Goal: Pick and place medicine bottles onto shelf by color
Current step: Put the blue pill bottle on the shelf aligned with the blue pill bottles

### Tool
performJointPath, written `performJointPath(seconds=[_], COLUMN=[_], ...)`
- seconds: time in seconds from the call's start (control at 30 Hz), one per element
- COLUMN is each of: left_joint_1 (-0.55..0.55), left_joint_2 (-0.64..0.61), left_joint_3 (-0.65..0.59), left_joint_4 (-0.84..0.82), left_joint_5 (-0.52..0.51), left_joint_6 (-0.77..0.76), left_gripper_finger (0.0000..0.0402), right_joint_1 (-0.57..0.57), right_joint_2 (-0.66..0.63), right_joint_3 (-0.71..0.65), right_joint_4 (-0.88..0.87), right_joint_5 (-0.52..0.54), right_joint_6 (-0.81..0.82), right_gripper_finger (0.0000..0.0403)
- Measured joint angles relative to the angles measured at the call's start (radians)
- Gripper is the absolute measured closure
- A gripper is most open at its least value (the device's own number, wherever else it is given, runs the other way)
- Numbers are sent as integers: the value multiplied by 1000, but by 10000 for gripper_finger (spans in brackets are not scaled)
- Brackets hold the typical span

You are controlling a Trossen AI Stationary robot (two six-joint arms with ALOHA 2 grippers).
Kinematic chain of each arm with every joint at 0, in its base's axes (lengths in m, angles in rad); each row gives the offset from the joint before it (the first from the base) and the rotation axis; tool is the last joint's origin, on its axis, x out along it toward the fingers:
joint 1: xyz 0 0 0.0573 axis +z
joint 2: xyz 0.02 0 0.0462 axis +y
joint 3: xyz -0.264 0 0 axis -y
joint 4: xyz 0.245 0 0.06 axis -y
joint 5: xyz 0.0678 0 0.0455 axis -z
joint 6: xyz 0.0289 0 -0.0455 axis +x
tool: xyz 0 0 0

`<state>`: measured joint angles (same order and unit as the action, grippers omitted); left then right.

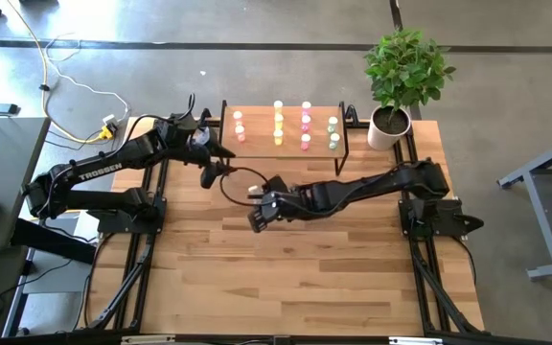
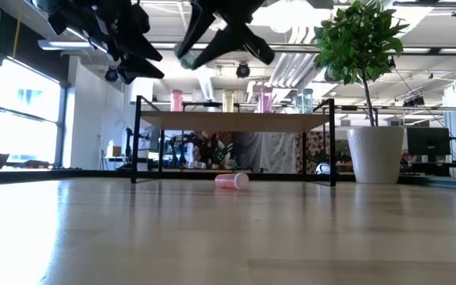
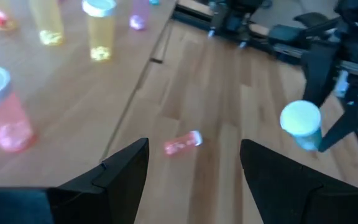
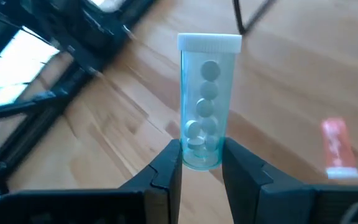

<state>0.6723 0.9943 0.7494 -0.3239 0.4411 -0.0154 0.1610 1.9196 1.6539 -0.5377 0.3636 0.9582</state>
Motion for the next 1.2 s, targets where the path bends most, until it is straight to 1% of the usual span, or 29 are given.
performJointPath(seconds=[0.27,0.4,0.53,0.77,0.9,0.97,1.03,1.13,1.2], left_joint_1=[-6,-13,-34,-100,-135,-149,-165,-189,-206], left_joint_2=[0,0,0,0,0,0,0,0,0], left_joint_3=[0,0,0,0,0,0,0,0,0], left_joint_4=[45,88,168,339,450,503,551,608,640], left_joint_5=[139,192,227,227,222,201,159,106,92], left_joint_6=[0,-43,-94,-194,-246,-276,-300,-312,-314], left_gripper_finger=[158,158,158,158,158,158,158,158,158], right_joint_1=[-35,-54,-72,-85,-84,-83,-82,-80,-80], right_joint_2=[-54,-88,-117,-162,-190,-198,-206,-212,-212], right_joint_3=[0,0,0,0,0,0,0,0,0], right_joint_4=[88,131,170,216,228,239,244,273,282], right_joint_5=[11,14,14,2,1,1,0,0,-1], right_joint_6=[-166,-255,-352,-489,-530,-541,-550,-565,-574], right_gripper_finger=[324,324,324,324,324,324,324,324,324])
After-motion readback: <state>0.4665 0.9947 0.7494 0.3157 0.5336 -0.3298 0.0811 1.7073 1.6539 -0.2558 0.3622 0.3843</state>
